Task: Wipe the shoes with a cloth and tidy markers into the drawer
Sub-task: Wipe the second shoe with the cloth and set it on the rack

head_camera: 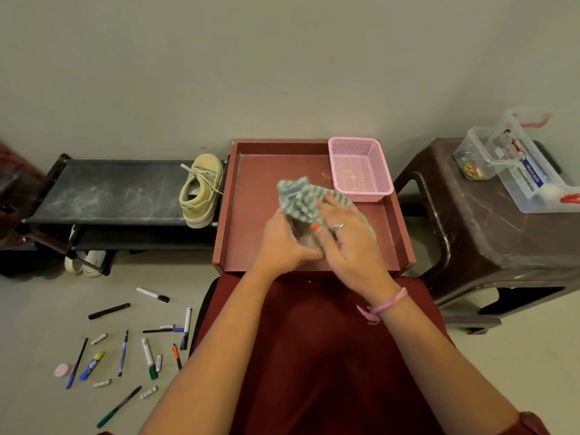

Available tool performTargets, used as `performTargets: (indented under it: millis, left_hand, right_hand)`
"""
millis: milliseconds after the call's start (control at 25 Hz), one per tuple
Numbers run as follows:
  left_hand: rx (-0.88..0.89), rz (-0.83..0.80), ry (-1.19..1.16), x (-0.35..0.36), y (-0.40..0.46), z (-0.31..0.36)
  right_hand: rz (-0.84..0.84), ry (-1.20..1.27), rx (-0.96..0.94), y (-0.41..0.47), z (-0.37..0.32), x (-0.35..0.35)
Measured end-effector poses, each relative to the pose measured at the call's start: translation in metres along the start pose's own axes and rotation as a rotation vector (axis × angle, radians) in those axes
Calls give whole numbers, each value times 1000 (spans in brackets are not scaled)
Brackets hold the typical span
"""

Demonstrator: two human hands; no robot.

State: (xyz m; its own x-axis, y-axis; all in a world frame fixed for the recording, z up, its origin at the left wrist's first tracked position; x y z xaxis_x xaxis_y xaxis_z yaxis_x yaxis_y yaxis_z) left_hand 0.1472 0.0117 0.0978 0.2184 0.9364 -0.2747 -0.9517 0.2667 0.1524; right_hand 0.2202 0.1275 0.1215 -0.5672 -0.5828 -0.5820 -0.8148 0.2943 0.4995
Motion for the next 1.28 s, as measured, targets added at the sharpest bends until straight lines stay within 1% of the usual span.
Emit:
performTargets:
  millis: [40,80,120,160,200,240,280,400,440,480,520,600,720,800,840,880,920,960,1000,1040,1080,1120,1160,1200,1280]
  left_hand:
    - [-31,5,-38,1,0,-4]
    - [-54,7,-62,2,0,-7]
    - [-74,9,-79,4,-1,-8]
    - [-87,16,-88,6,-1,-6]
    - [-86,27,-89,7,-1,-3]
    - [-75,38,-82,8,-1,1]
    - [-65,43,-80,8,-1,4]
    - [-21,4,-76,7,-6,6]
    - [-15,-5,-61,5,-7,7]
    - [-17,-10,-45,3,-7,6]
    - [-24,-11,-30,0,-6,4]
    - [-41,-23,-4,-6,-5,1]
    - [-87,-2,-3,-16,-1,-6]
    - [-122,14,-25,-20,2,-13]
    - [-126,5,-27,-20,2,-15]
    - [-119,-6,-26,-19,1,-15]
    - [-111,-10,-33,-17,1,-15]
    - [-107,-5,-49,-17,0,-14]
    - [-99,14,-60,-18,-1,-15]
    - [-90,34,-61,-21,-1,-16]
    - [-89,44,-59,-24,-1,-19]
    - [-100,47,-56,-28,-1,-22]
    - [-112,45,-53,-34,1,-24]
    - [-123,45,-47,-40,2,-28]
    - [-146,45,-34,-46,2,-32]
  right_hand:
    - [2,-184,-176,-4,-6,3]
    - [13,-301,-310,-7,-8,4]
    - [22,-343,-379,-7,-8,4]
    - [26,-324,-385,-4,-4,2]
    - [25,-259,-338,-1,1,1]
    - [28,-164,-241,3,9,0]
    - [37,-46,-86,8,19,-1]
    - [44,472,611,22,42,-3]
    - [30,586,735,22,43,1]
    - [26,620,766,20,41,3]
    - [33,588,725,18,37,5]
    - [57,425,519,12,24,4]
    - [-5,68,64,10,3,4]
    - [4,-190,-264,6,-12,11]
    - [17,-250,-385,4,-13,13]
    - [12,-235,-446,3,-9,13]
    - [-6,-129,-439,4,-2,12]
    - [-22,57,-340,5,8,10]
    - [-25,291,-131,7,20,7]
    - [-32,514,143,10,35,7]
    - [-46,662,401,10,46,11]
    - [-63,717,581,5,53,18]
    - [-87,762,693,-2,55,27]
    - [-91,819,763,-9,51,38]
    - [-12,937,859,-18,41,51]
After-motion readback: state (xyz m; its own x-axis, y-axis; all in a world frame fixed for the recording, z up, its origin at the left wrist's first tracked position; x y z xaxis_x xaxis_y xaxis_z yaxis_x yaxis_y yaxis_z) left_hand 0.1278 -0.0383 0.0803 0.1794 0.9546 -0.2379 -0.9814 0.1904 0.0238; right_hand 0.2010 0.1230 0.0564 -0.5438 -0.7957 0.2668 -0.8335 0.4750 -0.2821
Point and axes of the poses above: each hand's wrist, its own y-axis towards the middle knuckle, its own x-axis out of the palm, z = x × y, the point moved 3 cm from there along y, towards the middle knuckle, and after that the axes turned 14 degrees about z, right-handed, at the moved point
